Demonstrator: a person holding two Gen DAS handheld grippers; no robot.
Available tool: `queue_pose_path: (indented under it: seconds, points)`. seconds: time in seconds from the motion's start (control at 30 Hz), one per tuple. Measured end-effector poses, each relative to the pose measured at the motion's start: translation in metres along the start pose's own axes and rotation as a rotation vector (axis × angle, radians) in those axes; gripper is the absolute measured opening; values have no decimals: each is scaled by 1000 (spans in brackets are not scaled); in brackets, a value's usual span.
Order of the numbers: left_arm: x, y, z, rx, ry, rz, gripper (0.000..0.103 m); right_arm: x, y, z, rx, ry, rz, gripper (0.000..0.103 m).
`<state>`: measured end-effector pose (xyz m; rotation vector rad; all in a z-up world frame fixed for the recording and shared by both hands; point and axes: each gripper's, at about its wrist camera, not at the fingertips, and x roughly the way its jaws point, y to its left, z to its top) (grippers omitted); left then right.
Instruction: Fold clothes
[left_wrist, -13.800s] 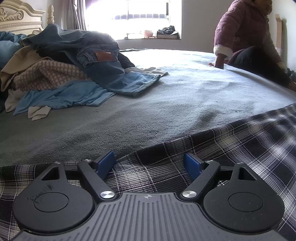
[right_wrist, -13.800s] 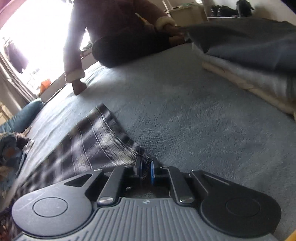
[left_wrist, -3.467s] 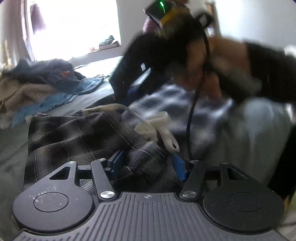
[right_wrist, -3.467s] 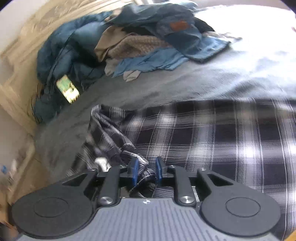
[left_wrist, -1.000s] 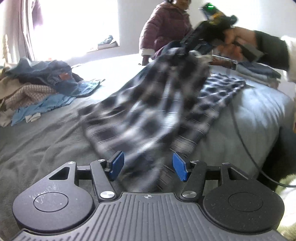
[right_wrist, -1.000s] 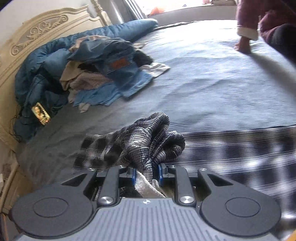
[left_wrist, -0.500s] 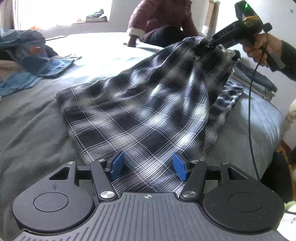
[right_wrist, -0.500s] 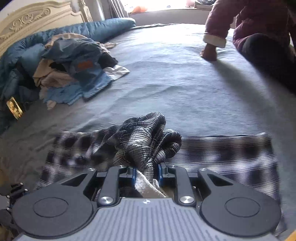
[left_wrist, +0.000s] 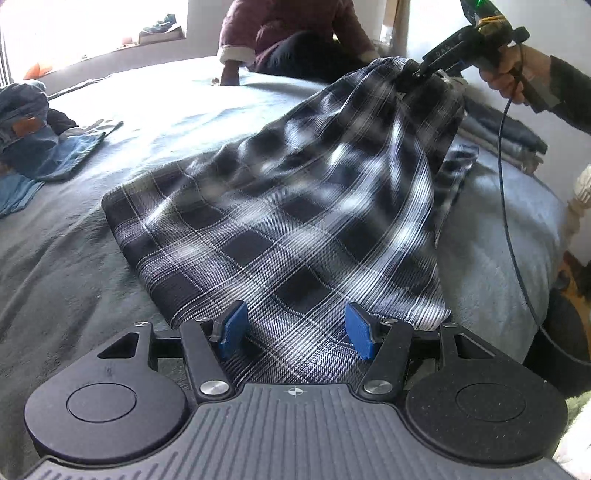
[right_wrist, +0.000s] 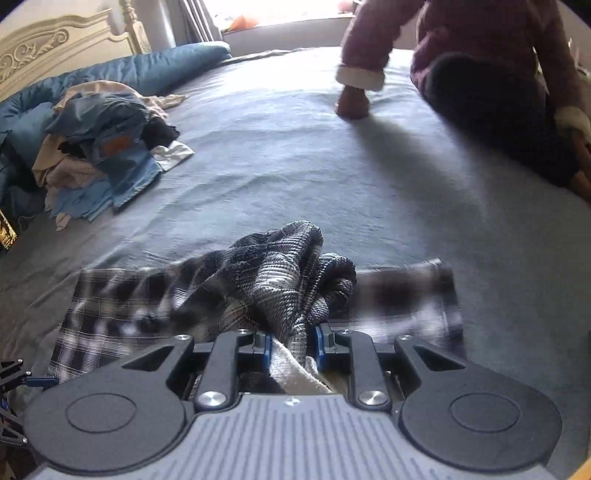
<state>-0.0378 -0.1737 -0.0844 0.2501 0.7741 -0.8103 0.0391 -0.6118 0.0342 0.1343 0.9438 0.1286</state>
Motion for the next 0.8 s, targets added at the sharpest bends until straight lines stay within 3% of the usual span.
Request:
queue_pose_path:
  seconds: [0.67,0.77,0.8]
  points:
    - [10,-7,15,34,44,17,59,25,-76,-11,-3,15,1,24]
    - [12,-8,14,27,48,20,59,22,-92,-20,54,-26,-6,32]
    - [12,-8,14,24,48,20,59,20,-98,-23,73,-39,-9,41]
